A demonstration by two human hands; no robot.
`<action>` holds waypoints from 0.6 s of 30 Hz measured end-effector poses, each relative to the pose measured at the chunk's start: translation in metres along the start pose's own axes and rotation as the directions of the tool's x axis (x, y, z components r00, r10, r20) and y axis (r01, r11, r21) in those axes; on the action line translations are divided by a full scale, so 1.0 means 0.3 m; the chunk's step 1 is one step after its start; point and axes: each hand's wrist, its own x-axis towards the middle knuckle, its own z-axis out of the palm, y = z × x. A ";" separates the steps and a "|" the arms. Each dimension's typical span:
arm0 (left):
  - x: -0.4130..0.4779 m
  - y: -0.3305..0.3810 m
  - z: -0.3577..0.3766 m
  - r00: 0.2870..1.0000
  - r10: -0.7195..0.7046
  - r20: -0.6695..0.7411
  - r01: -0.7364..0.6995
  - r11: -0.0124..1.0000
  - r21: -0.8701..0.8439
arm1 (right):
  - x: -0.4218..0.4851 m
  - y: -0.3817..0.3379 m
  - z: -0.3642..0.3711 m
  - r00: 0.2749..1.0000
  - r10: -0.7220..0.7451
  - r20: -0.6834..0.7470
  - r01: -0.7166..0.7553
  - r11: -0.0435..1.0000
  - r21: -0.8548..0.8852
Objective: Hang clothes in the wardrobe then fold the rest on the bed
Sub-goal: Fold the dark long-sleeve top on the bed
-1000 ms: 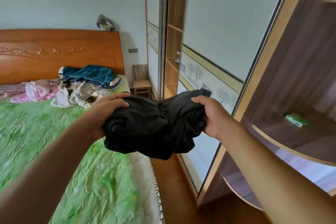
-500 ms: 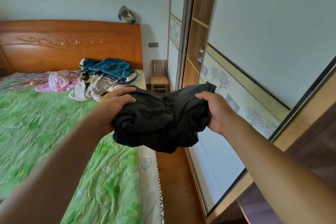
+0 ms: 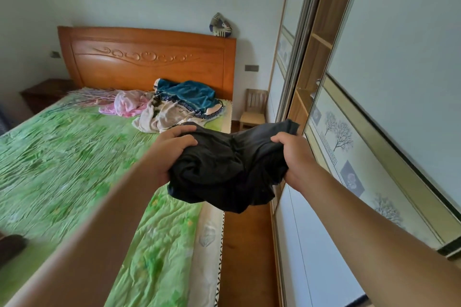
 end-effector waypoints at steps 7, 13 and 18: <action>0.184 0.024 0.090 1.000 0.005 0.031 -0.006 0.999 0.046 | 0.148 -0.032 -0.021 1.000 0.001 -0.018 -0.001 1.000 -0.008; 0.501 0.046 0.224 0.991 0.008 0.132 -0.023 0.994 0.111 | 0.412 -0.056 -0.025 0.991 -0.056 -0.119 0.057 0.998 0.007; 0.899 0.076 0.343 0.972 -0.018 0.236 -0.019 0.988 0.154 | 0.747 -0.119 -0.012 0.974 -0.067 -0.217 0.070 0.998 0.005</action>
